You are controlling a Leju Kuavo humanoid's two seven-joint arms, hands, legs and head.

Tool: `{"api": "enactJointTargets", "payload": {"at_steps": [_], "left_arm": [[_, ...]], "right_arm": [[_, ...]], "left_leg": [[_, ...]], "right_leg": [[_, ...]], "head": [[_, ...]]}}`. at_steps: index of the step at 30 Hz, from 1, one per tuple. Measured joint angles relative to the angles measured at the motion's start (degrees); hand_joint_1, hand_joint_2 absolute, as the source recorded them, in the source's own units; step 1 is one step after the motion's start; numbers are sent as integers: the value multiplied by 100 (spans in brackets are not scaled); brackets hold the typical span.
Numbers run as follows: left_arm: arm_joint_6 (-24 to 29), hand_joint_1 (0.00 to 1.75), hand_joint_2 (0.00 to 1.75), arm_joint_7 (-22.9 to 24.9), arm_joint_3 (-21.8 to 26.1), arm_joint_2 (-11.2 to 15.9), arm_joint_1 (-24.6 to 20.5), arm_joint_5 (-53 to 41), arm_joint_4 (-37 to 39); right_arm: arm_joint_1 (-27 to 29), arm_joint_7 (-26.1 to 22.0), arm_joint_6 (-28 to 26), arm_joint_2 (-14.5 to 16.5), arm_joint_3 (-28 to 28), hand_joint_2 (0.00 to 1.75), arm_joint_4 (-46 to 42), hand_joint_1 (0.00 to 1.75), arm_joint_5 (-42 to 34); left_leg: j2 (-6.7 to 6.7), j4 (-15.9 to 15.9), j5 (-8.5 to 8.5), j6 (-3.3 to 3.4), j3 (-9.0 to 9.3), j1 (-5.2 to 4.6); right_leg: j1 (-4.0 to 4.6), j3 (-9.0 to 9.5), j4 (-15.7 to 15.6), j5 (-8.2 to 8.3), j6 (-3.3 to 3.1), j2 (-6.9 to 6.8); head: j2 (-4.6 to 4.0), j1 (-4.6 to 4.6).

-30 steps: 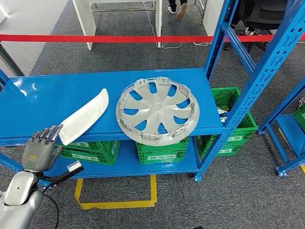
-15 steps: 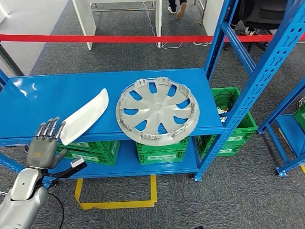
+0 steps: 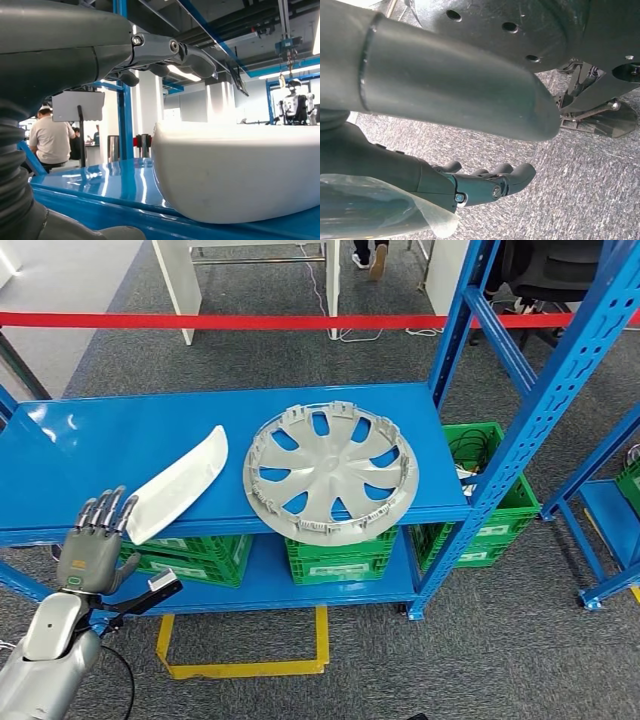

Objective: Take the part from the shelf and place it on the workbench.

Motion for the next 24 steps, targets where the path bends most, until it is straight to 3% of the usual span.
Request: {"api": "enactJointTargets", "payload": {"at_steps": [14,24], "left_arm": [[0,0,175,-11,183,46,-61,-29,133],[-1,0,175,-381,80,143,-89,-272,148]], "right_arm": [[3,2,-5,-15,2,0,0,0,23],[-2,-4,72,-57,40,0,0,0,106]], "left_leg": [[0,0,0,0,0,0],[0,0,0,0,0,0]], "right_leg": [[0,0,0,1,0,0],[0,0,0,1,0,1]], "head": [[0,0],[0,-1]]}}
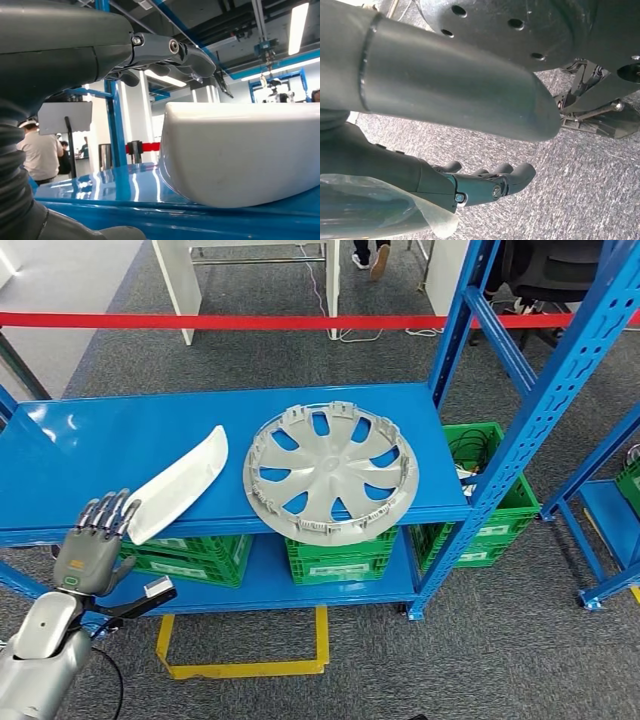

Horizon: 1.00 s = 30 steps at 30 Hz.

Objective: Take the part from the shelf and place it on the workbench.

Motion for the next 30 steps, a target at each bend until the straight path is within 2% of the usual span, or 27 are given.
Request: {"api": "enactJointTargets", "payload": {"at_steps": [16,17,20,21,30], "left_arm": [[2,0,175,-61,-229,144,-14,34,-1],[2,7,175,-61,-239,145,-14,33,-1],[2,138,175,-58,-258,148,-14,31,-1],[2,175,175,-54,-265,149,-14,31,-1],[2,175,175,10,-325,179,-16,40,-1]], "right_arm": [[-3,-4,4,-17,66,0,0,0,5],[-3,-4,4,-17,75,0,0,0,5],[-3,-4,3,-17,97,0,0,0,6],[-3,-4,2,-17,100,0,0,0,7],[-6,-4,-13,-17,104,0,0,0,5]], "left_leg": [[0,0,0,0,0,0],[0,0,0,0,0,0],[0,0,0,0,0,0],[0,0,0,0,0,0],[0,0,0,0,0,0]], "right_leg": [[0,0,0,1,0,0],[0,0,0,1,0,0],[0,0,0,1,-1,0],[0,0,0,1,-1,0],[0,0,0,1,-1,0]], "head": [[0,1],[0,0],[0,0],[0,1],[0,-1]]}}
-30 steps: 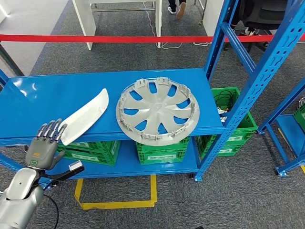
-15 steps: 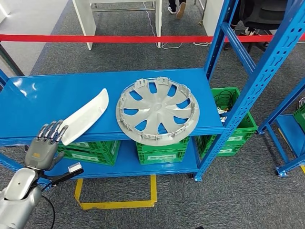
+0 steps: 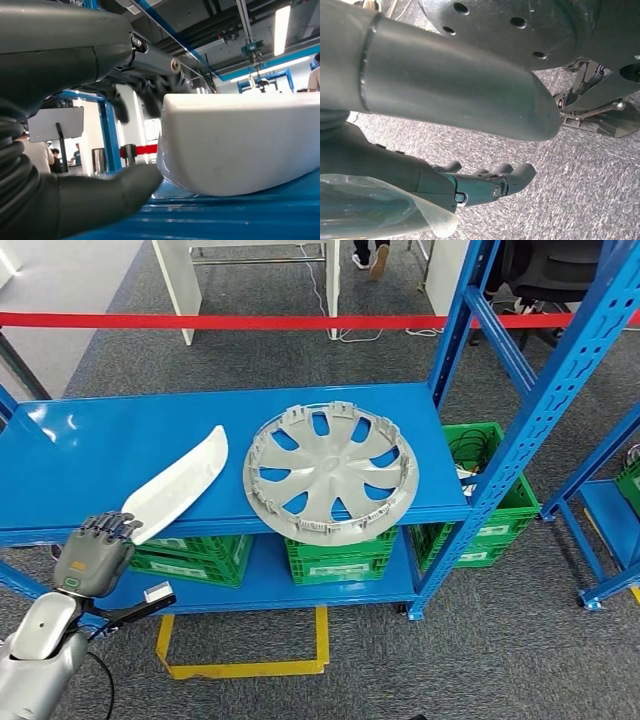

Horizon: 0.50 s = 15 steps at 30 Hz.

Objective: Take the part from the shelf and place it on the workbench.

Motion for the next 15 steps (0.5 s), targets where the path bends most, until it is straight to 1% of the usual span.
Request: {"api": "enactJointTargets", "payload": {"at_steps": [15], "left_arm": [[13,175,175,10,-76,41,-8,39,0]], "right_arm": [[-1,0,-2,0,0,0,0,0,0]], "left_leg": [[0,0,0,0,0,0]], "right_leg": [[0,1,0,0,0,0]], "head": [[0,2]]}}
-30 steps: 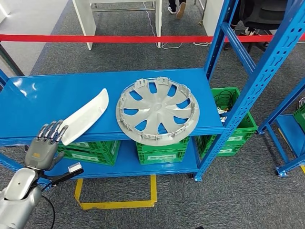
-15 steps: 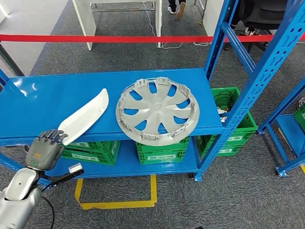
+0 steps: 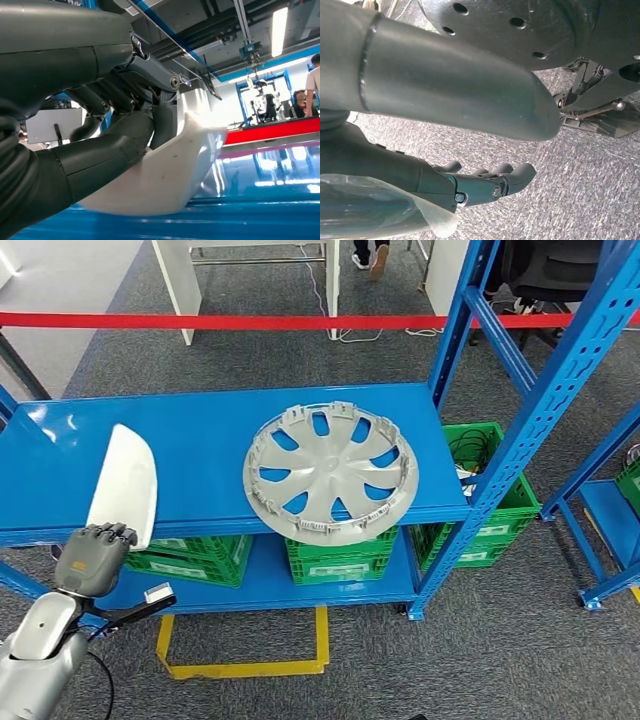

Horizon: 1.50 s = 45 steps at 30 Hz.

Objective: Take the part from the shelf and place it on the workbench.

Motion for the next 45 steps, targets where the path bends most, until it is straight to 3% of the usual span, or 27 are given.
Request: {"api": "enactJointTargets", "payload": {"at_steps": [22,37,39,45], "left_arm": [[2,175,175,17,144,89,29,-49,-315],[17,175,175,-218,371,-203,378,-29,-2595],[17,175,175,-462,433,-285,436,57,-2841],[20,175,175,-1818,850,-839,625,433,-3929]], "right_arm": [[-1,-72,-2,-4,0,0,0,0,-7],[-3,-79,-92,-3,-2,0,0,0,-89],[-2,-87,-99,-3,-2,0,0,0,-103],[-3,-122,-130,1,-2,0,0,0,-140]], "left_leg": [[0,0,1,0,0,0],[1,2,0,0,-1,-1],[1,3,1,0,-1,0],[1,3,0,0,-2,-1]], "right_leg": [[0,0,0,0,0,0],[-1,0,-1,1,1,1],[-1,-1,0,2,2,1],[-1,0,0,2,3,2]], "head": [[0,-1],[0,-2],[0,-2],[0,-1]]}}
